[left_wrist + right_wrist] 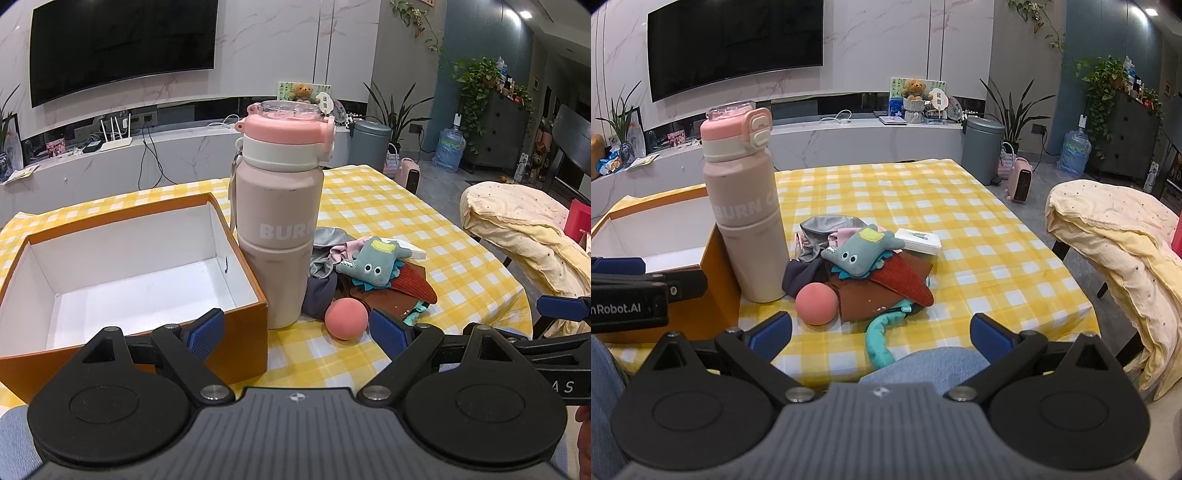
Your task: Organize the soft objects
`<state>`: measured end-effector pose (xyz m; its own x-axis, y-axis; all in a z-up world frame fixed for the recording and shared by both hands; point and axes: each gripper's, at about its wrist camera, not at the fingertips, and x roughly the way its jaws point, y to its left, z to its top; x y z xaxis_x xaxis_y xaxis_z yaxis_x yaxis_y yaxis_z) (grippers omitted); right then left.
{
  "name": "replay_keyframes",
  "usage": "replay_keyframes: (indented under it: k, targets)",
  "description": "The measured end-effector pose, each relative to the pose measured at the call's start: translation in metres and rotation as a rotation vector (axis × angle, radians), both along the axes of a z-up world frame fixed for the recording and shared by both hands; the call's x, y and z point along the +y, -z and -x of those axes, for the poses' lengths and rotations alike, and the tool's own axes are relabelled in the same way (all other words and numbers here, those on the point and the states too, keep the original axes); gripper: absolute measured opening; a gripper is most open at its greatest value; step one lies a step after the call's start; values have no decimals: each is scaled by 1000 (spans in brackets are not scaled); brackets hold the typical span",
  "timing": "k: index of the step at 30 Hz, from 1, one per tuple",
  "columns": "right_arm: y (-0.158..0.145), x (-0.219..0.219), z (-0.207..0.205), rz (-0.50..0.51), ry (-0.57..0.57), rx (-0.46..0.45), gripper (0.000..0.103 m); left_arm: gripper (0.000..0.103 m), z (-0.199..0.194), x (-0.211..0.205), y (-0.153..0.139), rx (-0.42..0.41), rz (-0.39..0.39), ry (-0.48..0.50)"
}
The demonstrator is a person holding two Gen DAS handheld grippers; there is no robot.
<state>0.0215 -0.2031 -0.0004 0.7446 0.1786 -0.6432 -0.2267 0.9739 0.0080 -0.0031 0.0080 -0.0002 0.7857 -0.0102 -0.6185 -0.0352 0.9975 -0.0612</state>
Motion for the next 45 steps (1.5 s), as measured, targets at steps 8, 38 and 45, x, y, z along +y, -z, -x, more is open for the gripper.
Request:
replay_keyframes:
  k: [8, 38, 45]
  targets:
    - [1, 1, 0, 1, 0, 5, 101, 103, 0, 0, 0, -1, 1, 0]
    - [6, 1, -4, -11, 5, 50, 101, 103, 0, -2, 2, 8, 20, 4]
    - [9, 0, -6, -21, 2, 63, 100, 103, -2, -2, 3, 19, 24, 11]
